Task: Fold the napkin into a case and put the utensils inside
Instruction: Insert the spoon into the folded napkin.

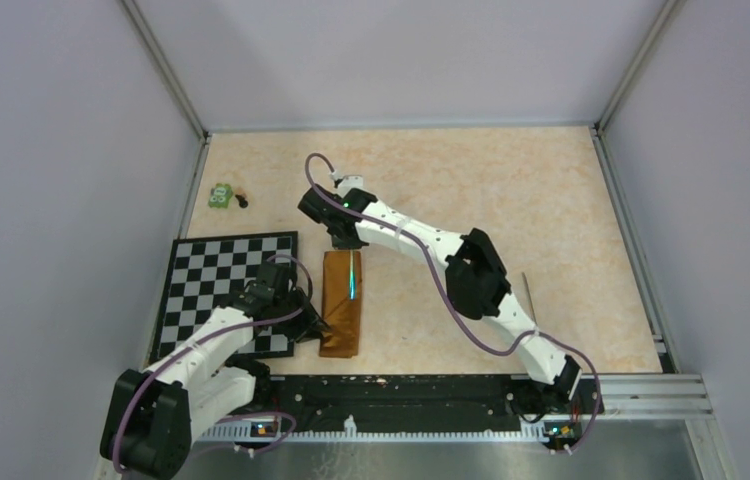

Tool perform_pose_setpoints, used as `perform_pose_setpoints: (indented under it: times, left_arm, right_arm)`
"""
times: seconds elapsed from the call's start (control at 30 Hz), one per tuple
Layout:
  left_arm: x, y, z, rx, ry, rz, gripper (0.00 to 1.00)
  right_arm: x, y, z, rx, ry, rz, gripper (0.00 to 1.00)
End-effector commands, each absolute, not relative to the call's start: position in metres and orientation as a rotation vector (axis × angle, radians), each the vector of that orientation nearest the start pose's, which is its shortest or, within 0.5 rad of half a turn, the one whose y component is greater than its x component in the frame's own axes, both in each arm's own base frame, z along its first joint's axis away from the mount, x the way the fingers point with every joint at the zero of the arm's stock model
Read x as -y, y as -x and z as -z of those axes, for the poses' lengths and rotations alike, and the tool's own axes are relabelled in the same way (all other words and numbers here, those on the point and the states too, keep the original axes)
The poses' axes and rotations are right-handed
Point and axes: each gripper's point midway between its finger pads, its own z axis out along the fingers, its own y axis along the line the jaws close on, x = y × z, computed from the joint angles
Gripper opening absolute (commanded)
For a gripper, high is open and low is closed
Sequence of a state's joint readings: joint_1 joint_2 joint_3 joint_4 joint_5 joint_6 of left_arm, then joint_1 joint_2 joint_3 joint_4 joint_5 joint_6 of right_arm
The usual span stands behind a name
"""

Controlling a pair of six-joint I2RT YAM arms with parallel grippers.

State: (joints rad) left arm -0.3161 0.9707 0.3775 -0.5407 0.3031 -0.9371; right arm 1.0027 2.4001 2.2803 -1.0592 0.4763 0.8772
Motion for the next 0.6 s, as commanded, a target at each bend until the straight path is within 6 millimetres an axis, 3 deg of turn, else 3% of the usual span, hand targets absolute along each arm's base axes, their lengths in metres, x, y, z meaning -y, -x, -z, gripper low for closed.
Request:
perform_pose_setpoints:
  times: [0.0, 0.33, 0.57]
  left_arm:
    - [0.133, -0.149, -0.018, -2.759, 0.777, 0.695, 0.34]
    - [0.132, -0.148, -0.017, -2.758, 0.781, 0.688, 0.35]
    - [0.132, -0.149, -0.016, -2.756, 0.782, 0.687, 0.36]
  right_arm:
    - [-0.433, -0.349, -0.097, -2.462, 0.038, -0.07, 0.0]
    - [-0.438, -0.363, -0.103, -2.421, 0.042, -0.077, 0.0]
    - [-0.436, -0.349, -0.098, -2.461, 0.035, -0.07, 0.0]
